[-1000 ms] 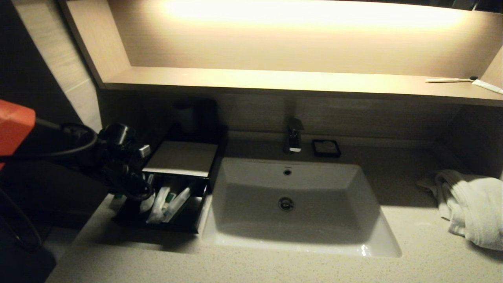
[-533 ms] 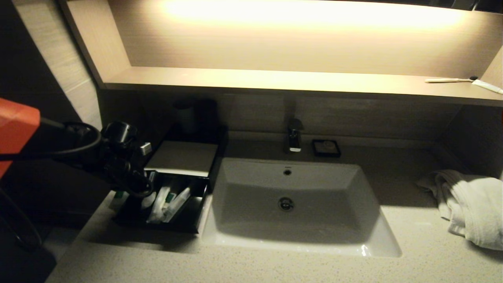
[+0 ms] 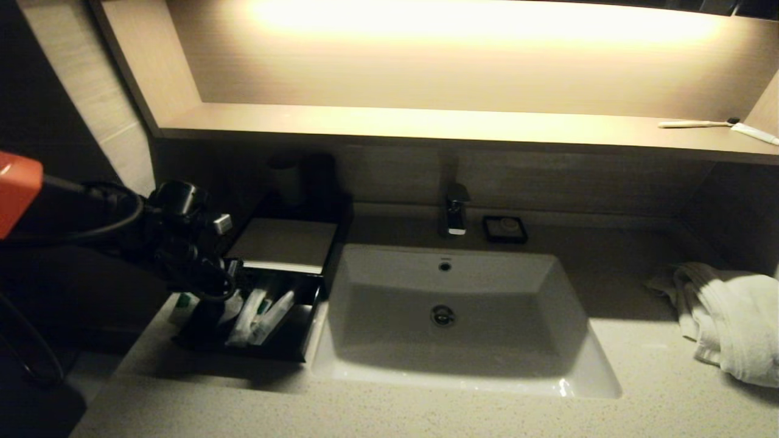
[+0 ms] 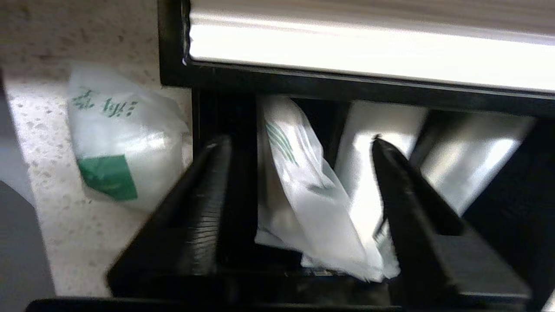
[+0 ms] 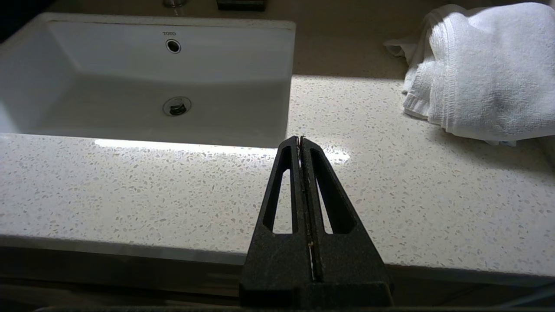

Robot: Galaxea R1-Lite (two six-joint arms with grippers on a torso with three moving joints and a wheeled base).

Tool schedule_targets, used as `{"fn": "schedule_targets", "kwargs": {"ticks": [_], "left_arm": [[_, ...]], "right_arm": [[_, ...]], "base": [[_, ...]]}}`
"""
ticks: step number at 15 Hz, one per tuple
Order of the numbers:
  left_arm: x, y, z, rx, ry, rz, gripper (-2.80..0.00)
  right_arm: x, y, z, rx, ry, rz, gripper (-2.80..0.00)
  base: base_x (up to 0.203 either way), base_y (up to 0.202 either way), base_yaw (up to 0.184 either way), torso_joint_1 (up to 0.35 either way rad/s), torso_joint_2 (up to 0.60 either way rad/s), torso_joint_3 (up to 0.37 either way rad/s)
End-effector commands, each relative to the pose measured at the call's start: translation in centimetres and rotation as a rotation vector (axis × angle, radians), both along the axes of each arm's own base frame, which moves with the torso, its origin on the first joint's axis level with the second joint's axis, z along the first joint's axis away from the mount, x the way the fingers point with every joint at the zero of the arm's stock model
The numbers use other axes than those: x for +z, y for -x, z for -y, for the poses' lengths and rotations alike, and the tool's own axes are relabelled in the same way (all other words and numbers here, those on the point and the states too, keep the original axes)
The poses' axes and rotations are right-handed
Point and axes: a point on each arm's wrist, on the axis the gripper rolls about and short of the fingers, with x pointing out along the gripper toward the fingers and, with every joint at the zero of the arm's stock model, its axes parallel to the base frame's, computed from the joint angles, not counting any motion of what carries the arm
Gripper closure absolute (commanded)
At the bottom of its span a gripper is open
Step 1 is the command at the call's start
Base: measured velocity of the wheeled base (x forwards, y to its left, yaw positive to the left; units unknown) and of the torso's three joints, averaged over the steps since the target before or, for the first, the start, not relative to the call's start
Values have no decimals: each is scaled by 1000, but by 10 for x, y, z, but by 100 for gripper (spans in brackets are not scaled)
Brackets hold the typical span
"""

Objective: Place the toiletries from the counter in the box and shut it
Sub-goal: Place the bathroom toiletry into the drawer

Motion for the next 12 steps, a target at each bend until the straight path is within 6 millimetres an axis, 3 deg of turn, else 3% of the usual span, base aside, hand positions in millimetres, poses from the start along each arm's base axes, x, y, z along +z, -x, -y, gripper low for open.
{"fn": "schedule_targets", "kwargs": {"ticks": [1,10,11,12], "left_arm": [[19,9,1,-2,5,44,-280],[80,68,-1,15,18,203,-280],[83,74,-4,32,18,212,0],[87,80,-8,50,18,224,0]], "right_arm": [[0,0,0,0,0,0,0],[0,0,0,0,0,0,0],[0,0,0,0,0,0,0],[0,0,0,0,0,0,0]], "base": [[0,0,0,0,0,0],[0,0,0,0,0,0],[0,0,0,0,0,0],[0,0,0,0,0,0]]}}
